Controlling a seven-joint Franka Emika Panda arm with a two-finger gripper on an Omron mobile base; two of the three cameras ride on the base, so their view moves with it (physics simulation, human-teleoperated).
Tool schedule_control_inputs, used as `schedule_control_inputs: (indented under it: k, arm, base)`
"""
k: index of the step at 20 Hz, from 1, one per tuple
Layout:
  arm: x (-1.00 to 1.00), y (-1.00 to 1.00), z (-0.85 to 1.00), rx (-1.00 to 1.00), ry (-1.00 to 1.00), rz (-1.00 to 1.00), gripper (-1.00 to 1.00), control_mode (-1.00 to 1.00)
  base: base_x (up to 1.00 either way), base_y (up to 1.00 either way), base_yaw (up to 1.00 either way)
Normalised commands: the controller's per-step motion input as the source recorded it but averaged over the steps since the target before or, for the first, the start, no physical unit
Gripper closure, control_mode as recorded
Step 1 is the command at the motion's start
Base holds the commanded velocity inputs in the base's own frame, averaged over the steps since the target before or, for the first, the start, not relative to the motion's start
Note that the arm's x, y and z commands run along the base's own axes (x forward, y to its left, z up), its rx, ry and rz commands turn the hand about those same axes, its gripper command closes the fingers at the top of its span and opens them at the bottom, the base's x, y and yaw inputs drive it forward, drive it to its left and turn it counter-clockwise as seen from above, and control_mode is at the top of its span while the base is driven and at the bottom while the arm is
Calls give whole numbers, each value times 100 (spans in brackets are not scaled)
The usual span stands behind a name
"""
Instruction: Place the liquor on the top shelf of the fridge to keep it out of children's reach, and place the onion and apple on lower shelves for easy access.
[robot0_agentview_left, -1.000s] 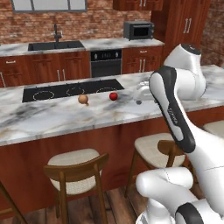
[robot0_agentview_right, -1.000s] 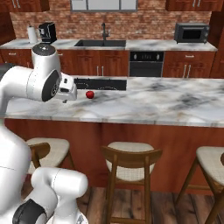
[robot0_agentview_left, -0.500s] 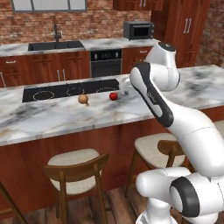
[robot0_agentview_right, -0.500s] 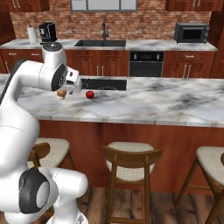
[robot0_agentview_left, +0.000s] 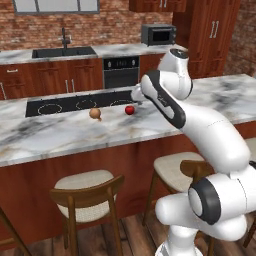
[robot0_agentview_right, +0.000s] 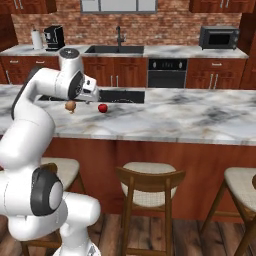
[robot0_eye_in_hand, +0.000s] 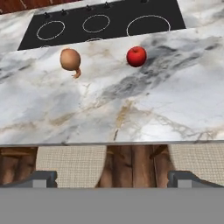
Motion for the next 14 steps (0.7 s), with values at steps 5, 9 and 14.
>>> schedule_control_inputs:
  k: [5, 9, 14]
  arm:
    - [49, 0, -40, -5, 0, -2, -100, -100]
    - [47, 0, -61, -9, 0, -1, -100, -100]
    - [44, 0, -60, -8, 0, -1, -100, -100]
  base:
    - [0, 0, 0]
    - [0, 0, 0]
    - [0, 0, 0]
